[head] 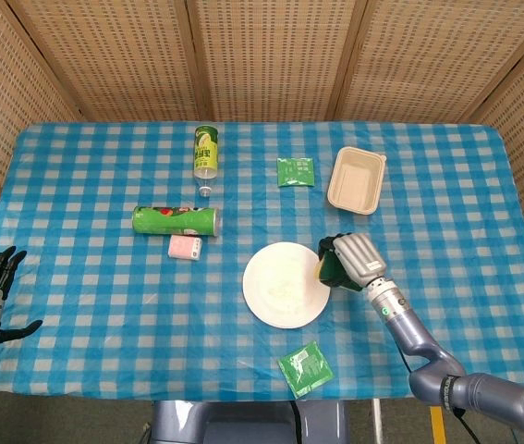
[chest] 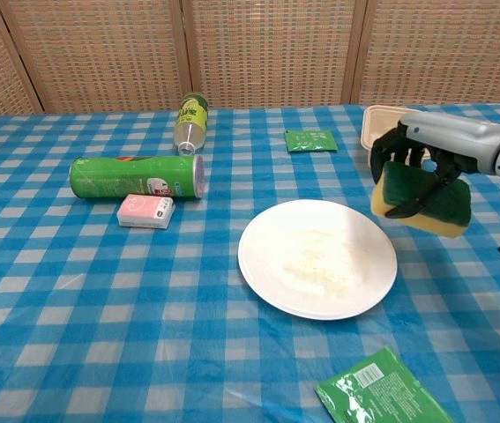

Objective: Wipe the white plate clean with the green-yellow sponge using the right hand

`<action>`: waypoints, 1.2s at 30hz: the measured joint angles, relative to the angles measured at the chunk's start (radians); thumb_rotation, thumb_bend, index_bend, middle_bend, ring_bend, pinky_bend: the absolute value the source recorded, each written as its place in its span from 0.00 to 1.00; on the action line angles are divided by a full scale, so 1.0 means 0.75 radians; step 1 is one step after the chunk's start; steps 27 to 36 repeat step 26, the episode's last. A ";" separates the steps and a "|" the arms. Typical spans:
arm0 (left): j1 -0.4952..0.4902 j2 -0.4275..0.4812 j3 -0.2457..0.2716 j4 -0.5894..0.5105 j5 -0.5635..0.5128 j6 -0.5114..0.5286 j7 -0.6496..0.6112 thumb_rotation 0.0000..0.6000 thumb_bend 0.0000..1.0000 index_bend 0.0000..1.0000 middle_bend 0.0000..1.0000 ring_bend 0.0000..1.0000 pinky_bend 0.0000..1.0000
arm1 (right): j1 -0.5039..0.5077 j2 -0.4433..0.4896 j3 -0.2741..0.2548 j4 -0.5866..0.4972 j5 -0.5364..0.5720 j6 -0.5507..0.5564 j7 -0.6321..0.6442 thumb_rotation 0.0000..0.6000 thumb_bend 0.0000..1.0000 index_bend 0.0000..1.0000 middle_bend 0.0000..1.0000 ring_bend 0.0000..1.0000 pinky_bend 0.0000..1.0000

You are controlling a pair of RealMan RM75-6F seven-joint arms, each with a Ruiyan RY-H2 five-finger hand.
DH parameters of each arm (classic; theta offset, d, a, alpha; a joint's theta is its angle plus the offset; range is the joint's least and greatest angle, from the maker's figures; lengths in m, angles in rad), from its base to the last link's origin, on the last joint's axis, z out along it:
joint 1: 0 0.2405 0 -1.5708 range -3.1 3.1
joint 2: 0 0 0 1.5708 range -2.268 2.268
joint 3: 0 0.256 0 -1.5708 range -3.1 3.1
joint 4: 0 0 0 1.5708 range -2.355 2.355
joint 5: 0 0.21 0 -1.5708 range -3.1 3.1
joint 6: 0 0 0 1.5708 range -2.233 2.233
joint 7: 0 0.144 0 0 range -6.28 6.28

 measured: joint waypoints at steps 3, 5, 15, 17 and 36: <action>-0.001 -0.001 -0.001 0.001 -0.004 -0.003 0.001 1.00 0.00 0.00 0.00 0.00 0.00 | 0.005 -0.021 -0.024 0.071 0.036 -0.029 -0.140 1.00 0.05 0.11 0.13 0.23 0.32; -0.002 -0.002 -0.002 0.002 -0.005 -0.005 0.003 1.00 0.00 0.00 0.00 0.00 0.00 | 0.007 -0.034 -0.033 0.097 0.060 -0.042 -0.208 1.00 0.00 0.06 0.09 0.18 0.26; -0.002 0.001 -0.003 0.003 -0.005 -0.008 -0.006 1.00 0.00 0.00 0.00 0.00 0.00 | -0.017 0.019 -0.007 -0.071 0.092 0.055 -0.323 1.00 0.00 0.06 0.07 0.13 0.15; -0.002 0.000 -0.003 0.008 -0.002 -0.005 -0.006 1.00 0.00 0.00 0.00 0.00 0.00 | -0.037 0.064 -0.009 -0.142 0.074 0.093 -0.323 1.00 0.00 0.06 0.06 0.08 0.11; 0.017 -0.044 -0.015 0.043 0.021 0.084 0.076 1.00 0.00 0.00 0.00 0.00 0.00 | -0.229 0.271 -0.081 -0.303 -0.138 0.438 -0.304 1.00 0.00 0.03 0.00 0.00 0.00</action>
